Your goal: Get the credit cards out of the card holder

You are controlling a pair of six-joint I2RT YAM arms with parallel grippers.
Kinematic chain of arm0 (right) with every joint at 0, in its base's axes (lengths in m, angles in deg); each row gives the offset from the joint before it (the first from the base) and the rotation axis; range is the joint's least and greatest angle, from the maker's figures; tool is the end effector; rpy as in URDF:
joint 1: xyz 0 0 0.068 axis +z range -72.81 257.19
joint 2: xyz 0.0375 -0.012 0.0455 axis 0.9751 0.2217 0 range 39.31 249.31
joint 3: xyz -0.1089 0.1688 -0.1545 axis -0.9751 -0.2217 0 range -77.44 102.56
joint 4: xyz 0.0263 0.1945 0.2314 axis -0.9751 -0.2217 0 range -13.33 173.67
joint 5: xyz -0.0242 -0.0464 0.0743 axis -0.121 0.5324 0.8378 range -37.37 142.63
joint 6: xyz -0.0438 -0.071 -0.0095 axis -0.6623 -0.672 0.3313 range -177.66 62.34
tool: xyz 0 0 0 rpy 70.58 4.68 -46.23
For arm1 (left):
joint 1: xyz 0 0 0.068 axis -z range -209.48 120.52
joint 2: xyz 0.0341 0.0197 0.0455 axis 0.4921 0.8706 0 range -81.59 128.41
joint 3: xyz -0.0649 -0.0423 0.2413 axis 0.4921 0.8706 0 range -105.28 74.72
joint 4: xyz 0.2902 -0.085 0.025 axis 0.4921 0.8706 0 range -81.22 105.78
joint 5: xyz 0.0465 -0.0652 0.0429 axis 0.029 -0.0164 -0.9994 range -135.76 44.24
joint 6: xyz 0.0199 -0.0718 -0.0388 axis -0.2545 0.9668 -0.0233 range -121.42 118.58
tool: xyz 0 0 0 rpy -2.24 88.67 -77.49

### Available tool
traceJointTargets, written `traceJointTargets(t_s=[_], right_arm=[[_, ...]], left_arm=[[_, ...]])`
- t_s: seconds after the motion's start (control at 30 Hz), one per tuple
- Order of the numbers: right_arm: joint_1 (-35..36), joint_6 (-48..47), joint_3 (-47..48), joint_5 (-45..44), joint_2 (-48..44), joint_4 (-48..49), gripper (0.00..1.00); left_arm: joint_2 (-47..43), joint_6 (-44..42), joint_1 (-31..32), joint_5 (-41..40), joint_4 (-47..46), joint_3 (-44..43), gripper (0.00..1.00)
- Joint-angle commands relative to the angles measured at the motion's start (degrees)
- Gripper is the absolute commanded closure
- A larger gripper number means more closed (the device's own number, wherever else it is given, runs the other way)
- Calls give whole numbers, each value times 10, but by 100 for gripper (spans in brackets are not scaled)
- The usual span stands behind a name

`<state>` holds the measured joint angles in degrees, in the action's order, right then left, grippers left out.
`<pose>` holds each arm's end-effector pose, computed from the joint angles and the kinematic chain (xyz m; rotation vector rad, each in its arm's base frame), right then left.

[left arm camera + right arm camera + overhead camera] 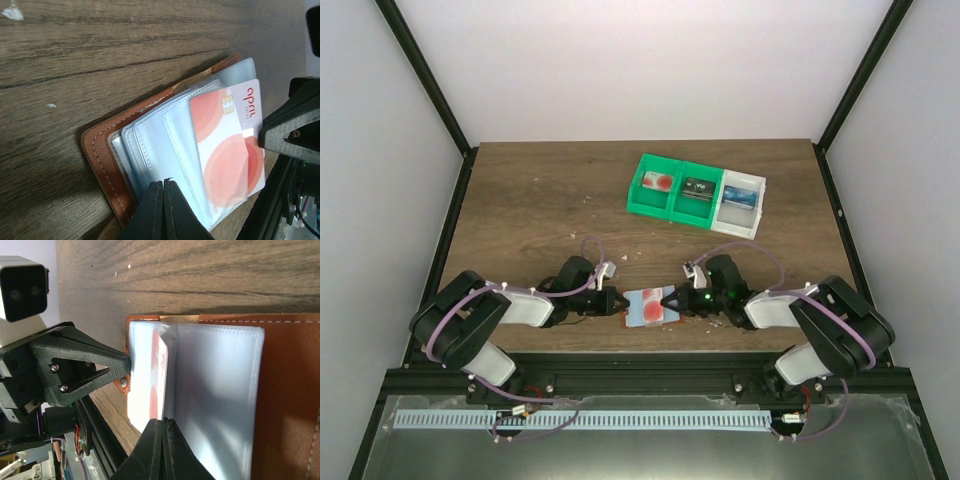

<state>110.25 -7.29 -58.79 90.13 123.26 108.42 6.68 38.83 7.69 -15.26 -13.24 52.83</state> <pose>0.2021 0.1850 0.0322 -0.0104 2.5712 1.4222 0.2020 -0.1999 0.0202 0.2255 2.5757 -1.2223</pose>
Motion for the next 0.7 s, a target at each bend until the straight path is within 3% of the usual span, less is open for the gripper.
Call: traceJointTargets(t_s=[0.0,0.67], right_arm=[[-9,-20,-4,-8,-32,-26,99],[-23,-82,14,-98,-164,-185,100]], left_arm=[[12,-7,-3,-12,18,9,100],[23,-6,-4,-5,9,11,100]])
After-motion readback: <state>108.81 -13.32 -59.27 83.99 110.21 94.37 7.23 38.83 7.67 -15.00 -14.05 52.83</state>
